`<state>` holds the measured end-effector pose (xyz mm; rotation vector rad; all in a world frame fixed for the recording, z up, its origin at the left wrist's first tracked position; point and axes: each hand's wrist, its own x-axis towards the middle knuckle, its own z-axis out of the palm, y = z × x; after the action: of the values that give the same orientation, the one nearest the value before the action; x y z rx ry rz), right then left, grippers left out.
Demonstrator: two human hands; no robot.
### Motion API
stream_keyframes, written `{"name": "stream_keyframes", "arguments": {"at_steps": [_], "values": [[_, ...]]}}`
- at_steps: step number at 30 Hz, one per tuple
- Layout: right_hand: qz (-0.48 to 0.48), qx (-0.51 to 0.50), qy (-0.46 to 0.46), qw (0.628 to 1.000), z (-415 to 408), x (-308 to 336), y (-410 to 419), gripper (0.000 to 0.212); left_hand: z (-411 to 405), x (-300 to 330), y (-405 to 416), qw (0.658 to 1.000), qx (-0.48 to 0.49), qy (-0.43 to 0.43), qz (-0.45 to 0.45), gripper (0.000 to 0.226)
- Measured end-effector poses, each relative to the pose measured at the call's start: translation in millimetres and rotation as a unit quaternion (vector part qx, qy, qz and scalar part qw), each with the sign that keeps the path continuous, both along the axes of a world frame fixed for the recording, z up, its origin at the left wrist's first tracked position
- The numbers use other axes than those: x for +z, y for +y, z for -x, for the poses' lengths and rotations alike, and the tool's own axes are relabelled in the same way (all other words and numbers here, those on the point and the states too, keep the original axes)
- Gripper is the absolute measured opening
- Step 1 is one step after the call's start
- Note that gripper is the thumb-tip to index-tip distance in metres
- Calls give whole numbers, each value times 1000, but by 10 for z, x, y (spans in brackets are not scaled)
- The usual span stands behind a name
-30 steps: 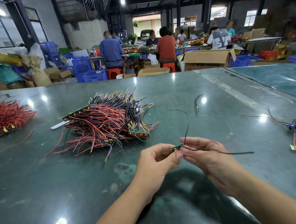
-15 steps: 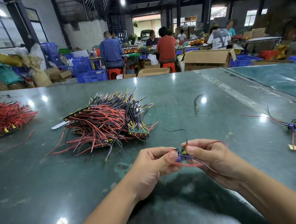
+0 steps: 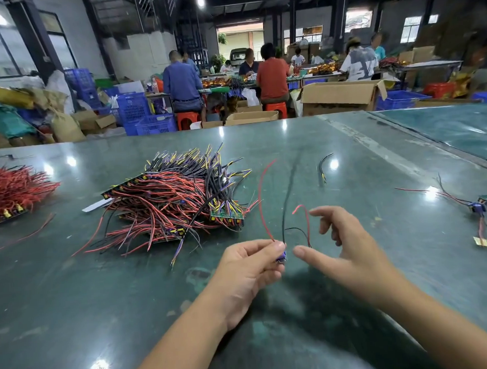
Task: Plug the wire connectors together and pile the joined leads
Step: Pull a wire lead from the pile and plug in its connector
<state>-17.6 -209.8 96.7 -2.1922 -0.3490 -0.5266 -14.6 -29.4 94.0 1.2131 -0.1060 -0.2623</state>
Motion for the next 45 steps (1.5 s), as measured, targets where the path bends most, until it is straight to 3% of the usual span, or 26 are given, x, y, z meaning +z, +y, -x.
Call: {"name": "stream_keyframes", "arguments": {"at_steps": [5,8,12,17,22,25,27,29,32,35,37,39,40,42,43,45], "values": [[14,133,24,991,82,19,95,41,49,-45,-17,988,-70,-84,-105,2],[-43,181,54,981,85,27,125,23,71,-46,-8,977,-96,-121,-143,6],[-141,149,96,974,41,19,105,36,107,-13,-8,961,-149,-127,-197,17],[-339,21,165,926,-106,82,-89,45,153,21,19,940,-210,-154,-222,29],[-443,15,172,880,-119,133,-208,43,140,23,23,948,-188,-148,-211,19],[-462,45,191,865,-91,215,-192,42,125,7,12,970,-112,-133,-171,16],[-421,106,238,869,-35,236,-167,52,108,6,2,982,-44,-127,-130,10],[-310,160,268,898,49,201,-95,58,93,-7,-10,984,-26,-134,-117,14],[-202,185,242,931,132,167,49,40,91,-50,-34,979,-67,-140,-132,22],[-268,171,204,926,85,230,19,32,87,-77,-46,979,-65,-136,-136,37],[-374,100,186,903,6,310,-134,33,70,-77,-36,979,-28,-137,-149,31],[-404,-13,138,904,-92,401,-411,35,65,-62,-25,976,0,-150,-159,20],[-362,-83,106,922,-145,448,-580,37,64,-53,-21,975,11,-158,-158,17],[-157,-239,74,955,-252,439,-936,48,54,-41,-18,976,34,-156,-146,15],[-19,-320,96,942,-286,380,-1091,55,50,-37,-13,977,44,-152,-140,16],[181,-453,169,857,-304,221,-1294,58,28,-40,10,976,62,-155,-141,16]]}}
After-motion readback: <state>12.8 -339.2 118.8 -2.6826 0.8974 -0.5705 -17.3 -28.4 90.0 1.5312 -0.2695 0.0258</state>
